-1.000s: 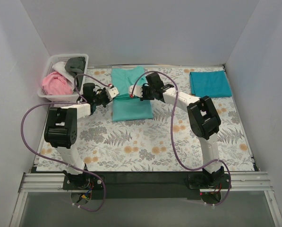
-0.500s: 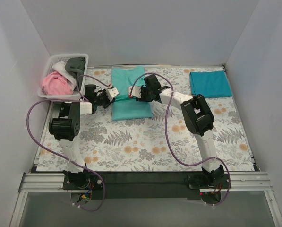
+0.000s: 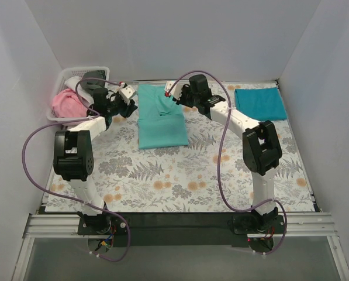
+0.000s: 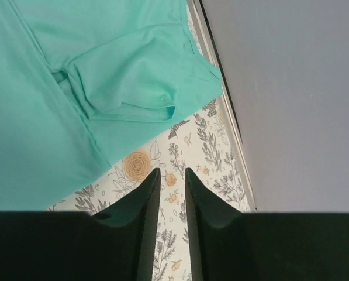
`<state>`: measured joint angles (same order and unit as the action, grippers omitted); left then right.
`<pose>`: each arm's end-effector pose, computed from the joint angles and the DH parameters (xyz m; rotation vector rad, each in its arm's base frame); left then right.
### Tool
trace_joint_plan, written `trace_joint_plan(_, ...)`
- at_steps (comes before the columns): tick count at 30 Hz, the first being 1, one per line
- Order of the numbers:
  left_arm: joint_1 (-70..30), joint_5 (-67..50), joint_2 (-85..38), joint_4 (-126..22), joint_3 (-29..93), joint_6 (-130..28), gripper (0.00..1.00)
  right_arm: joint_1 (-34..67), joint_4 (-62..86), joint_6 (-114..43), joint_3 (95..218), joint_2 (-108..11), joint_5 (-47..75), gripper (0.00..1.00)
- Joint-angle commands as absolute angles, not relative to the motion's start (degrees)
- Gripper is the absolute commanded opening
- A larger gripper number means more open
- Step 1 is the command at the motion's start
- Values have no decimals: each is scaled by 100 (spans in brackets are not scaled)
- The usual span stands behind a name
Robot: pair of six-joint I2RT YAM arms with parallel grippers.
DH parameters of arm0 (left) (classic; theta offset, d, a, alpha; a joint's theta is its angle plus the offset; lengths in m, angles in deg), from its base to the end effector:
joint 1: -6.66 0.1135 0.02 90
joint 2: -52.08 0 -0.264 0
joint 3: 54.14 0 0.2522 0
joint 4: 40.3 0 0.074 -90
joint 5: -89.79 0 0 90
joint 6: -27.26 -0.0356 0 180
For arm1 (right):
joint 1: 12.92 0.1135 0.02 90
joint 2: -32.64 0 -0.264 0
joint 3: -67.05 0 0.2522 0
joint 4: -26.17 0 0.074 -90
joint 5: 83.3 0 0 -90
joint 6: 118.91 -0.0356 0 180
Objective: Fold and stack the t-shirts
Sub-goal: Fold the tshirt
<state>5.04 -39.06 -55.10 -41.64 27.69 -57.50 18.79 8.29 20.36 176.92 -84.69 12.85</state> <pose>0.4160 -0.0341 0.2121 0.3642 1.9735 -0.7626 0.4150 0.2609 0.2685 -1.3573 1.4845 -0.0875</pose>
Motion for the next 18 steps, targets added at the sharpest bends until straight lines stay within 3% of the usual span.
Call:
trace_joint_plan(1,473,-4459,-5050,-4835,2765,-5396,33,1759,408,1311,17792,-8442,1854,25)
trace_joint_plan(5,403,-4556,-5014,-4914,2431,-5325,25,1697,-137,723,17977,-8705,2497,23)
trace_joint_plan(18,350,-3968,-6771,-4887,3546,-4288,23,1547,-358,-237,19313,-10436,3035,21)
